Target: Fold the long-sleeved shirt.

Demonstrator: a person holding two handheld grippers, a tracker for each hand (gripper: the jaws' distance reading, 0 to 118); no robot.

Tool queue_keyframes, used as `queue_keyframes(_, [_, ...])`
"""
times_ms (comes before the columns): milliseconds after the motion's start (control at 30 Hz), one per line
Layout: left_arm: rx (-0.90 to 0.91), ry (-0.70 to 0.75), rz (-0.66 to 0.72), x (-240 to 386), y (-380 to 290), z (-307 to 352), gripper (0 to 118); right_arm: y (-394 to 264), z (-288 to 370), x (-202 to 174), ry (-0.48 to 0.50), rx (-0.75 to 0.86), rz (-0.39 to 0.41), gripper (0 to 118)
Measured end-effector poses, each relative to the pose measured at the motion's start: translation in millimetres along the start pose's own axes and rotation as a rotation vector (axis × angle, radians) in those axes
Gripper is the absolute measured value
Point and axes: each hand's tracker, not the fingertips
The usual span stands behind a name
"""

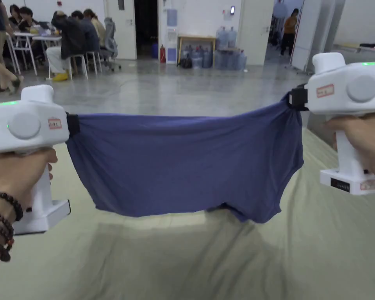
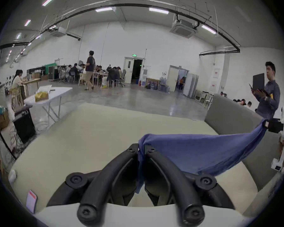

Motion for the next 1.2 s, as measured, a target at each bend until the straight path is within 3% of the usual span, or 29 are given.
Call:
queue_keyframes(100, [-0.042, -0.013, 0.005, -11, -77, 33, 4, -75, 35, -4, 0.055, -0.052, -0.036, 3])
queue_keyframes(267, [-0.172, 0.050, -0.128, -19, -199, 95, 4, -209, 96, -12, 0.053, -0.214, -0.110, 3])
queue_keyframes(367, [-0.302, 0.015, -0.110, -27, -255, 122, 4, -290, 119, -21, 0.065, -0.416, -0.156, 3])
queue_keyframes(433, [-0.405, 0.022, -0.142, -29, -288, 127, 4, -339, 115, -25, 0.070, -0.574, -0.139, 3])
queue_keyframes(533, [-0.471, 0.025, -0.124, -32, -314, 125, 4, -384, 108, -36, 0.083, -0.720, -0.131, 3])
queue_keyframes(700, [-0.488, 0.033, -0.121, -35, -326, 124, 5, -397, 97, -44, 0.059, -0.742, -0.110, 6])
queue_keyframes(733, [-0.483, 0.031, -0.117, -34, -325, 126, 16, -395, 95, -43, 0.057, -0.742, -0.113, 30])
queue_keyframes(767, [-0.480, 0.027, -0.109, -35, -324, 127, 51, -392, 94, -42, 0.058, -0.741, -0.119, 77])
queue_keyframes(800, [-0.480, 0.024, -0.105, -36, -321, 129, 113, -388, 94, -41, 0.058, -0.744, -0.115, 118])
queue_keyframes(900, [-0.488, 0.054, -0.116, -43, -313, 138, 118, -377, 108, -34, 0.030, -0.671, -0.072, 115])
queue_keyframes(1067, [-0.415, 0.030, -0.043, -46, -273, 139, 118, -353, 121, -19, -0.013, -0.577, -0.150, 112])
queue_keyframes(1100, [-0.390, 0.027, -0.033, -45, -266, 138, 99, -341, 122, -24, -0.009, -0.533, -0.166, 97])
queue_keyframes(1133, [-0.372, 0.023, -0.025, -52, -265, 136, 57, -338, 122, -23, -0.009, -0.507, -0.178, 58])
queue_keyframes(1167, [-0.377, 0.024, -0.026, -51, -261, 130, 0, -339, 117, -21, -0.005, -0.518, -0.187, 2])
queue_keyframes(1200, [-0.383, 0.006, -0.017, -48, -256, 125, 0, -342, 111, -21, -0.004, -0.516, -0.201, 2])
